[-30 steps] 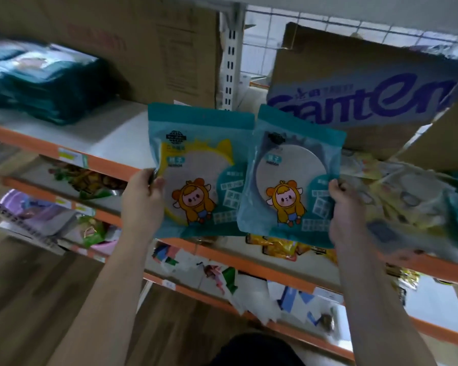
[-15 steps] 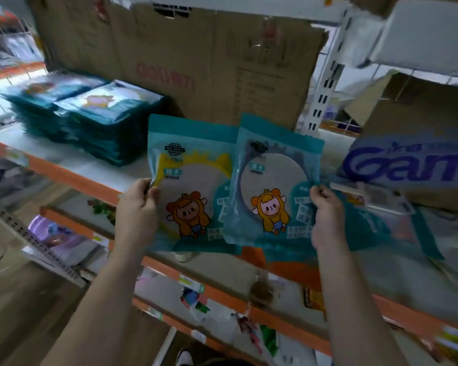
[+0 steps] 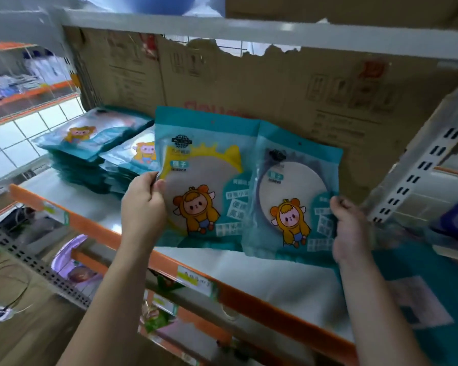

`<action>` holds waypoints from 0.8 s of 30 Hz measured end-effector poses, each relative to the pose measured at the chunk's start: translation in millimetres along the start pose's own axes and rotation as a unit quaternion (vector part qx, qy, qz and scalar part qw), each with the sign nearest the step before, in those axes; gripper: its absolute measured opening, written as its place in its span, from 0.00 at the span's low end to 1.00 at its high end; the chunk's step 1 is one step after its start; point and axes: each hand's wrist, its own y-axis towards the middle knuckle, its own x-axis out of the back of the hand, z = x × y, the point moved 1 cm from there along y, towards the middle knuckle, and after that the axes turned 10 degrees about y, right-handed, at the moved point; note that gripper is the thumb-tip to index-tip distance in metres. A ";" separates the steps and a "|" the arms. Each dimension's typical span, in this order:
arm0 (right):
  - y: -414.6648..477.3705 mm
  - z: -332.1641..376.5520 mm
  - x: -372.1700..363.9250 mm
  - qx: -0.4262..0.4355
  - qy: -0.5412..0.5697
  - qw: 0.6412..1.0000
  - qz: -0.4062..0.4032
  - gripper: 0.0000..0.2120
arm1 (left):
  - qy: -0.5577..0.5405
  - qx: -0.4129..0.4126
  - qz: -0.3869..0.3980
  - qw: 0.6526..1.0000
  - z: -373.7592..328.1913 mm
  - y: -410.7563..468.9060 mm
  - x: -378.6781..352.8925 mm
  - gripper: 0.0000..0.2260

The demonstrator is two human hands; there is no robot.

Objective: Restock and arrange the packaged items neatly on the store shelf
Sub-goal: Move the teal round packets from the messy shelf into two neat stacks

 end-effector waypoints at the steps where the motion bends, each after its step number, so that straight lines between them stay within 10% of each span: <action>1: 1.3 -3.9 -6.4 0.002 -0.001 1.000 -0.001 0.13 | 0.000 -0.007 -0.005 1.000 3.3 11.7 2.3 0.10; 24: -67.6 -75.6 -207.0 0.063 0.021 0.990 -0.121 0.15 | -0.018 0.016 0.086 0.996 156.3 307.0 102.0 0.11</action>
